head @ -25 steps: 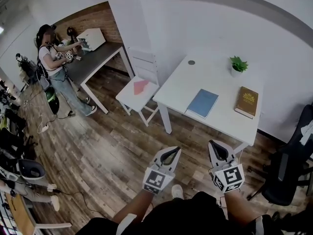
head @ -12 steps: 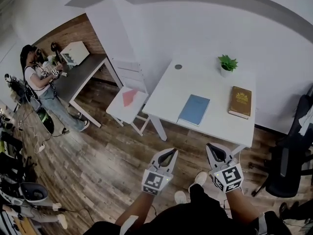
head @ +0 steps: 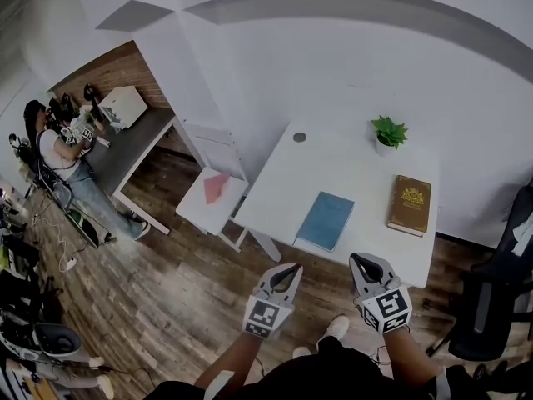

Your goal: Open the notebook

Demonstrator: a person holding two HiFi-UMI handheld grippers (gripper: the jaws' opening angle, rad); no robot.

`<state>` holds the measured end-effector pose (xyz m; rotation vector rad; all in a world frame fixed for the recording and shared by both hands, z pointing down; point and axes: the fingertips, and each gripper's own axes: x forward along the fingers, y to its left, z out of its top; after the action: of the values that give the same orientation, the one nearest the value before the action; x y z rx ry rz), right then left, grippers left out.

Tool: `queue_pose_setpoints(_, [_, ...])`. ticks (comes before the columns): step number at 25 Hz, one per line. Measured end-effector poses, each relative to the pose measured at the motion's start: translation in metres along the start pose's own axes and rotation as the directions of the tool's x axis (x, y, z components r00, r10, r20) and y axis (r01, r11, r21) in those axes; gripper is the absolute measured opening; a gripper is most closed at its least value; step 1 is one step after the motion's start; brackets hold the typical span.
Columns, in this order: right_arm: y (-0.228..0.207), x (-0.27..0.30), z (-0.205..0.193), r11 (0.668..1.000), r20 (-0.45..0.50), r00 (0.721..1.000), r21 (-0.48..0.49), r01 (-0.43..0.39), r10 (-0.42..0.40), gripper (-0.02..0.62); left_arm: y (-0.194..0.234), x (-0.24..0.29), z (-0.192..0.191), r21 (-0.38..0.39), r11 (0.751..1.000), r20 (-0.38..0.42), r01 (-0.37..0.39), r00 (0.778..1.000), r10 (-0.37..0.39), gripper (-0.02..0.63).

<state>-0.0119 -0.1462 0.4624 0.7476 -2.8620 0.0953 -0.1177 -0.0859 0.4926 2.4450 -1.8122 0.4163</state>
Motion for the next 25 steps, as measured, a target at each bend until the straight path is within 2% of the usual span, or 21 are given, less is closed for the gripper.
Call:
queue_pose_setpoints(5, [-0.033,0.028,0.002,1.000,-0.001,1.000,-0.001,-0.009,0.009,0.003,0.012,0.043,-0.001,0.020,1.000,-0.024,0.014,1.000,-0.013,0.005])
queue_pose_setpoints(11, [-0.060,0.049,-0.003,0.999,-0.011,0.999,-0.010,-0.032,0.032,0.003,0.027,0.082,-0.027,0.009,1.000,-0.102,0.006,0.995,-0.005,0.005])
queue_pose_setpoints(14, [-0.072,0.061,-0.006,0.999,-0.022,0.999,-0.020,-0.032,0.032,0.003,0.034,0.099,-0.040,0.046,0.999,-0.147,0.004,0.989,0.003,0.005])
queue_pose_setpoints(17, [-0.079,0.072,-0.010,1.000,-0.031,0.999,-0.006,-0.014,0.014,0.003,0.035,0.113,-0.052,0.118,0.992,-0.157,0.052,0.987,-0.033,0.005])
queue_pose_setpoints(19, [-0.083,0.078,-0.012,1.000,-0.039,0.999,0.002,0.002,-0.002,0.003,0.035,0.122,-0.062,0.188,0.977,-0.169,0.103,0.983,-0.071,0.005])
queue_pose_setpoints(21, [-0.086,0.085,-0.012,1.000,-0.043,0.999,0.009,0.027,-0.027,0.003,0.036,0.131,-0.071,0.257,0.952,-0.202,0.168,0.972,-0.117,0.006])
queue_pose_setpoints(23, [-0.089,0.091,-0.009,0.998,-0.037,0.997,0.027,0.064,-0.063,0.003,0.034,0.136,-0.081,0.329,0.911,-0.249,0.248,0.953,-0.170,0.017])
queue_pose_setpoints(25, [-0.093,0.094,-0.007,0.993,-0.029,0.994,0.054,0.104,-0.102,0.003,0.029,0.140,-0.093,0.396,0.859,-0.299,0.324,0.930,-0.213,0.063])
